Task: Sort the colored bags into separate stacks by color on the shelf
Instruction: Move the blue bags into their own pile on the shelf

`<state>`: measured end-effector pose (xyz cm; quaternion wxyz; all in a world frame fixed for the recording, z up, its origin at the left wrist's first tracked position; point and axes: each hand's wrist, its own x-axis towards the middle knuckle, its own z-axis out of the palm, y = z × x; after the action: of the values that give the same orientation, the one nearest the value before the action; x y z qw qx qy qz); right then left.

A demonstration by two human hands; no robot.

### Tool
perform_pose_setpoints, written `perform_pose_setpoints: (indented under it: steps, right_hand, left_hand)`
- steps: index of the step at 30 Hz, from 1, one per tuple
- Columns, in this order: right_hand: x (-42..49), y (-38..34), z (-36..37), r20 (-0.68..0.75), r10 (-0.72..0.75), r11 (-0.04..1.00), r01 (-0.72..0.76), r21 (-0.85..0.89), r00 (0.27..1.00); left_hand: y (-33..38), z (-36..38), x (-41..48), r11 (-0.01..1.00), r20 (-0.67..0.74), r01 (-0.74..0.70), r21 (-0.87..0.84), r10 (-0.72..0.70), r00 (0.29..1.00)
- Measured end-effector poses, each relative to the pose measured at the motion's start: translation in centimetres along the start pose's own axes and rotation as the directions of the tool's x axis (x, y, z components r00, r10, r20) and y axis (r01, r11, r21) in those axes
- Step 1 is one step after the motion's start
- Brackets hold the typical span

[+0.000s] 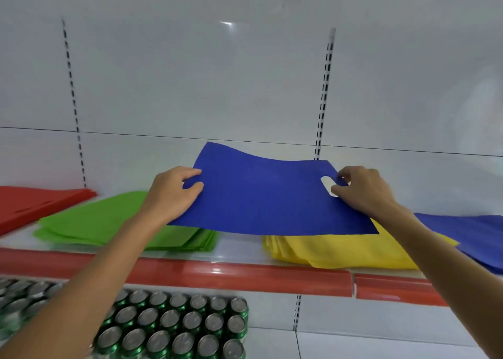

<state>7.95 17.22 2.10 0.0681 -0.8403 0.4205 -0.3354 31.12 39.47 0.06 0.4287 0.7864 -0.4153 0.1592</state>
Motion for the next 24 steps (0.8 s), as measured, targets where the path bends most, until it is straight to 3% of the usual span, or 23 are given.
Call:
perform_pose_setpoints:
  steps: [7, 16, 24]
  right_hand:
    - [-2.2, -11.5, 5.8, -0.008, -0.073, 0.996, 0.072, -0.045, 0.997]
    - [-7.2, -29.7, 15.0, -0.007, -0.047, 0.999, 0.047, 0.01, 0.999]
    - [-7.9, -39.2, 19.5, 0.016, -0.062, 0.997, 0.063, -0.043, 0.998]
  left_hand:
    - [-12.0, -6.5, -0.2, 0.997, 0.041, 0.063, 0.054, -0.065, 0.997]
    - [-29.4, -18.6, 1.6, 0.988, 0.128, 0.019, 0.151, -0.039, 0.991]
    - [-38.5, -24.0, 4.0, 0.994, 0.122, 0.046, 0.104, -0.058, 0.991]
